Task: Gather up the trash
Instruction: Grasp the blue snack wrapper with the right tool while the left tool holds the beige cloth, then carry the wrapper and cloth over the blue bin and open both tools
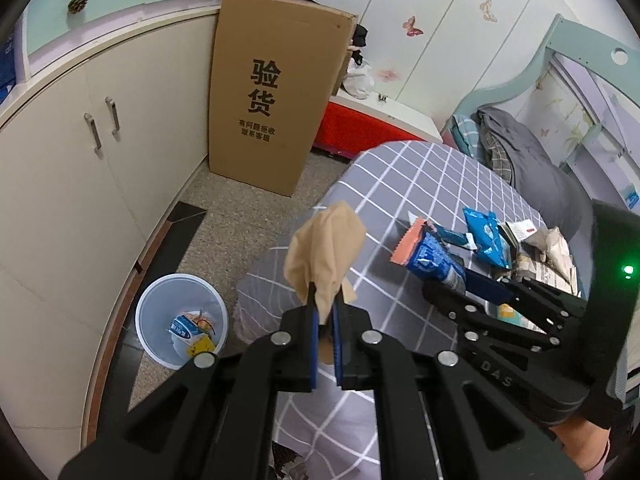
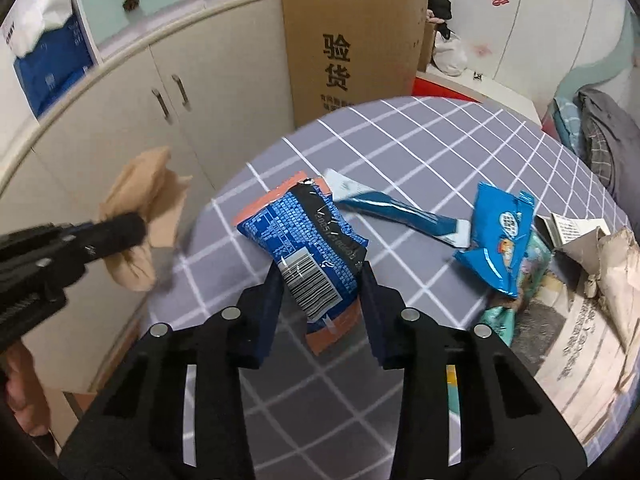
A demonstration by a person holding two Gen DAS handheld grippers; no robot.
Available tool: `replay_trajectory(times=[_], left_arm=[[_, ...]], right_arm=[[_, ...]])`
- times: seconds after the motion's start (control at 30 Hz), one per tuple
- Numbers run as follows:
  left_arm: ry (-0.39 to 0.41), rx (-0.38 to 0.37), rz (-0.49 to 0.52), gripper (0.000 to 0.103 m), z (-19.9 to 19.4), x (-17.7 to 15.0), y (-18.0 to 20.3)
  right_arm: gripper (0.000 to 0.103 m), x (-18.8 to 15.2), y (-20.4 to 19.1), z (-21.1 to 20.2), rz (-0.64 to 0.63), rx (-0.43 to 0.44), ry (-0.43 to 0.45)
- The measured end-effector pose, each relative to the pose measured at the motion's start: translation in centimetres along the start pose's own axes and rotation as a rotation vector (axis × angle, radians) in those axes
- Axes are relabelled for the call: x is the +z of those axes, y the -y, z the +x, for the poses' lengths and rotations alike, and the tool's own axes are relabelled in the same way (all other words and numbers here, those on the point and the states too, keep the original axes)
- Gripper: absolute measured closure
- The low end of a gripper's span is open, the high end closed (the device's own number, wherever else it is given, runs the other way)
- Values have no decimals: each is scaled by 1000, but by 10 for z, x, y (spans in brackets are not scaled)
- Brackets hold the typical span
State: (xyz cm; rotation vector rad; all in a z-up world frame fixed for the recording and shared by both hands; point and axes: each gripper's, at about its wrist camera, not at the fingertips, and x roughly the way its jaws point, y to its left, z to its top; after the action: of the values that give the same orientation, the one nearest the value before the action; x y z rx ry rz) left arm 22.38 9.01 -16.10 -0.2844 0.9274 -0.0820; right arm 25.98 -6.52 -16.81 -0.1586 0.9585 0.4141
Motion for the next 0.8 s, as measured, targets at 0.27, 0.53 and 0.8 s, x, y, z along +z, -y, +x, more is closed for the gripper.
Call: replay_trajectory(times=[0.27,0.53,0.8], left_arm=[[32,28,-60,97,-16,4,-43],[55,99,-131,97,-33,6,-103],[54,171,-212,97,-38,3,-164]], right_arm=[[67,17,-43,-13,-22,71,63],[67,31,-107,5,-74,141,61],[67,42,-165,37,-111,218,26]])
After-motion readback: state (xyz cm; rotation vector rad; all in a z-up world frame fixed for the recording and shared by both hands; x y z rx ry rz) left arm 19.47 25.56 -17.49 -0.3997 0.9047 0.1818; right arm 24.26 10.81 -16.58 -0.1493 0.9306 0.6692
